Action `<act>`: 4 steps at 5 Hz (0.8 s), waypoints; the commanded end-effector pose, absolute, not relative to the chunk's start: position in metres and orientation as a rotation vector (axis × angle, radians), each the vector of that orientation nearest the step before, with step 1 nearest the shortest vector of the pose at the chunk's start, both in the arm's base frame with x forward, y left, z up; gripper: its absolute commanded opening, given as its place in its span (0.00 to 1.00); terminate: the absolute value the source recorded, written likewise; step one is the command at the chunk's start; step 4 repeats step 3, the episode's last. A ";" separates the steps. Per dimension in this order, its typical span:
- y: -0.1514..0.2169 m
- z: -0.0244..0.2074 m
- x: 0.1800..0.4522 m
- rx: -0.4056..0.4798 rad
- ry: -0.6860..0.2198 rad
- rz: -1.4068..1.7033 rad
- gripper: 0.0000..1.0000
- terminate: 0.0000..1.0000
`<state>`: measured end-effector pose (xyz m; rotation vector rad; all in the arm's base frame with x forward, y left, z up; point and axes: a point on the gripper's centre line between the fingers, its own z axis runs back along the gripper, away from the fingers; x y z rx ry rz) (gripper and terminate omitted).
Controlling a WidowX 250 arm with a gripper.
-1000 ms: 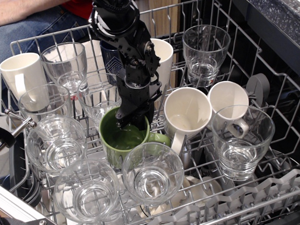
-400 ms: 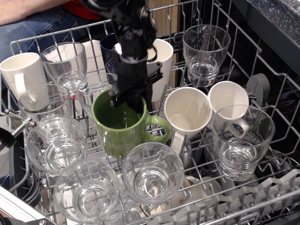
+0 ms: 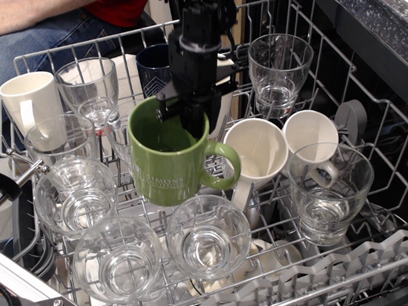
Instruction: Pick up green mug
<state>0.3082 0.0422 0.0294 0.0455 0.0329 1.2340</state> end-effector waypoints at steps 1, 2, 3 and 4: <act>0.041 0.103 0.326 0.010 0.010 1.239 0.00 0.00; 0.044 0.120 0.331 0.011 0.048 1.182 0.00 0.00; 0.041 0.118 0.318 -0.033 0.031 1.144 0.00 1.00; 0.041 0.118 0.318 -0.033 0.031 1.144 0.00 1.00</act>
